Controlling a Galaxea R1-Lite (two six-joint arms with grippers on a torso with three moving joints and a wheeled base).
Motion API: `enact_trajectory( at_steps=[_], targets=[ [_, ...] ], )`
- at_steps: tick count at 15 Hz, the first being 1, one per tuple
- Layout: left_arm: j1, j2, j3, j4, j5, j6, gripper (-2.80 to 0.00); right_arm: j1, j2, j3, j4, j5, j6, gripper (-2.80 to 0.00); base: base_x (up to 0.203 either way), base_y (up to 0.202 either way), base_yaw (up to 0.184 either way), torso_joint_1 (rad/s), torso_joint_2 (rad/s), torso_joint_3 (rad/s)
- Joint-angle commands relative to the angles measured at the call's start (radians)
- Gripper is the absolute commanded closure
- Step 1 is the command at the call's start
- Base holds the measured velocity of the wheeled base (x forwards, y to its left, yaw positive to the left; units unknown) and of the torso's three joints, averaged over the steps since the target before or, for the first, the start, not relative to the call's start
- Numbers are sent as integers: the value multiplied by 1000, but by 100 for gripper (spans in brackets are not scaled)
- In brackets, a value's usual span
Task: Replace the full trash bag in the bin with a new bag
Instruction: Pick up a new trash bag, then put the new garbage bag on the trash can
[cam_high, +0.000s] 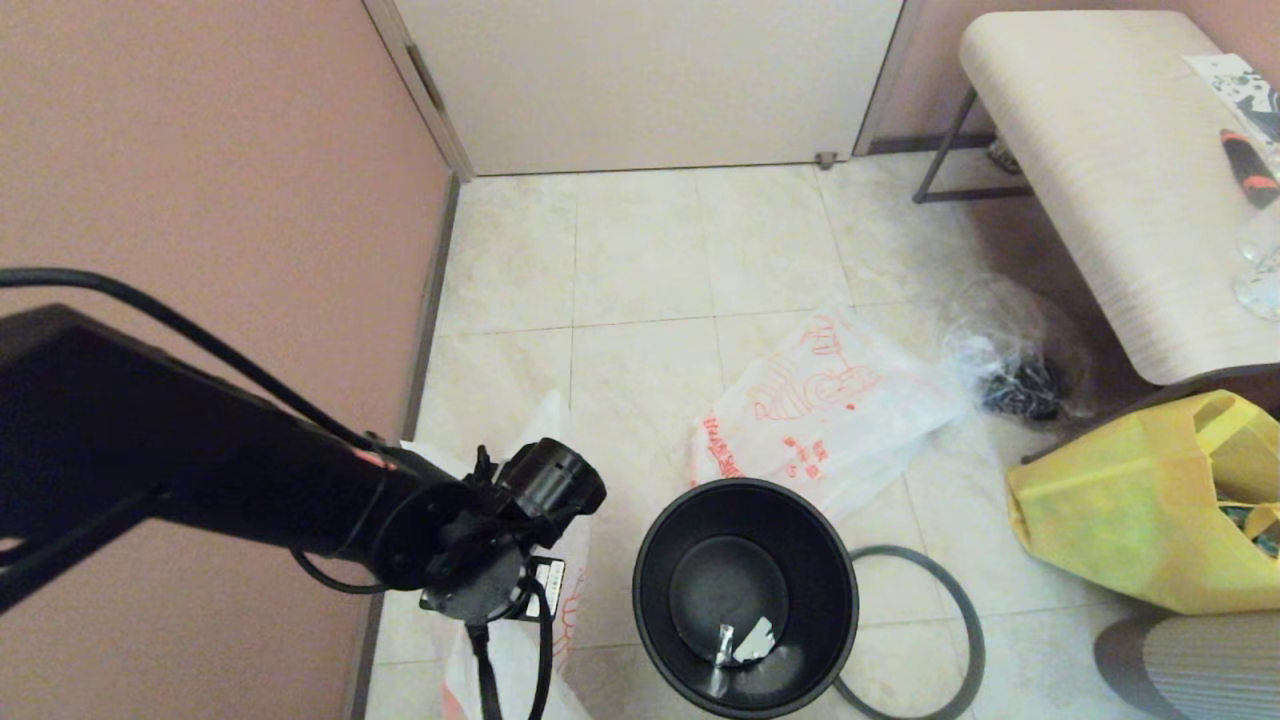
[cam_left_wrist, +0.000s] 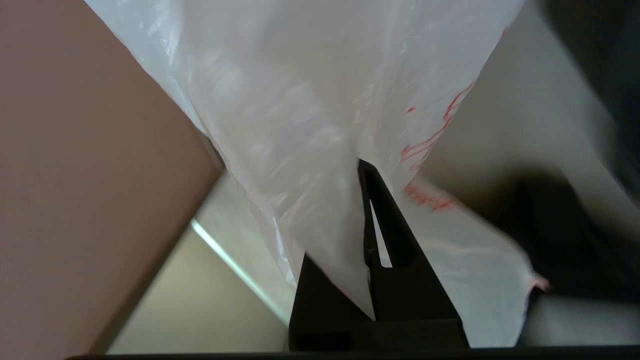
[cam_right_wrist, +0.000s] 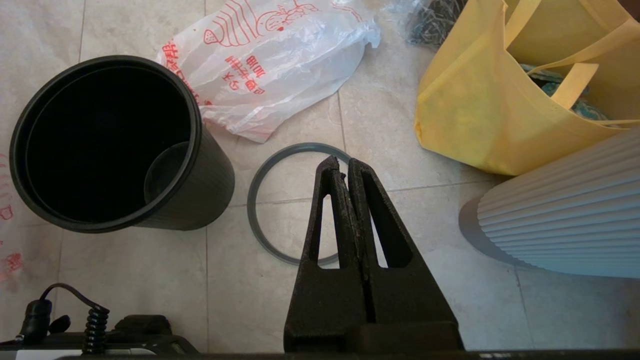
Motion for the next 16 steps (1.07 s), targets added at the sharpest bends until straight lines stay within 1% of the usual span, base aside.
enact_trajectory(
  at_steps=[1, 3, 4, 5, 6, 8, 11, 12, 14, 16],
  targets=[
    [-78, -188, -17, 191, -25, -28, 0, 0, 1, 0, 0, 0, 0, 0, 0, 0, 0, 0, 0, 0],
    [-183, -261, -105, 466, -85, -76, 0, 0, 1, 0, 0, 0, 0, 0, 0, 0, 0, 0, 0, 0],
    [-239, -292, -151, 549, -124, -93, 0, 0, 1, 0, 0, 0, 0, 0, 0, 0, 0, 0, 0, 0],
    [-284, -307, -184, 585, -149, -103, 0, 0, 1, 0, 0, 0, 0, 0, 0, 0, 0, 0, 0, 0],
    [-317, -304, -223, 608, -165, -109, 0, 0, 1, 0, 0, 0, 0, 0, 0, 0, 0, 0, 0, 0],
    [-360, -234, -292, 628, -176, -112, 0, 0, 1, 0, 0, 0, 0, 0, 0, 0, 0, 0, 0, 0],
    [-388, -63, -402, 631, -191, -109, 0, 1, 1, 0, 0, 0, 0, 0, 0, 0, 0, 0, 0, 0],
    [-391, -6, -464, 629, -221, -106, 0, 0, 1, 0, 0, 0, 0, 0, 0, 0, 0, 0, 0, 0],
    [-393, 97, -564, 625, -302, -73, 0, 0, 1, 0, 0, 0, 0, 0, 0, 0, 0, 0, 0, 0],
    [-391, 203, -636, 599, -334, -49, 0, 0, 1, 0, 0, 0, 0, 0, 0, 0, 0, 0, 0, 0]
  ],
)
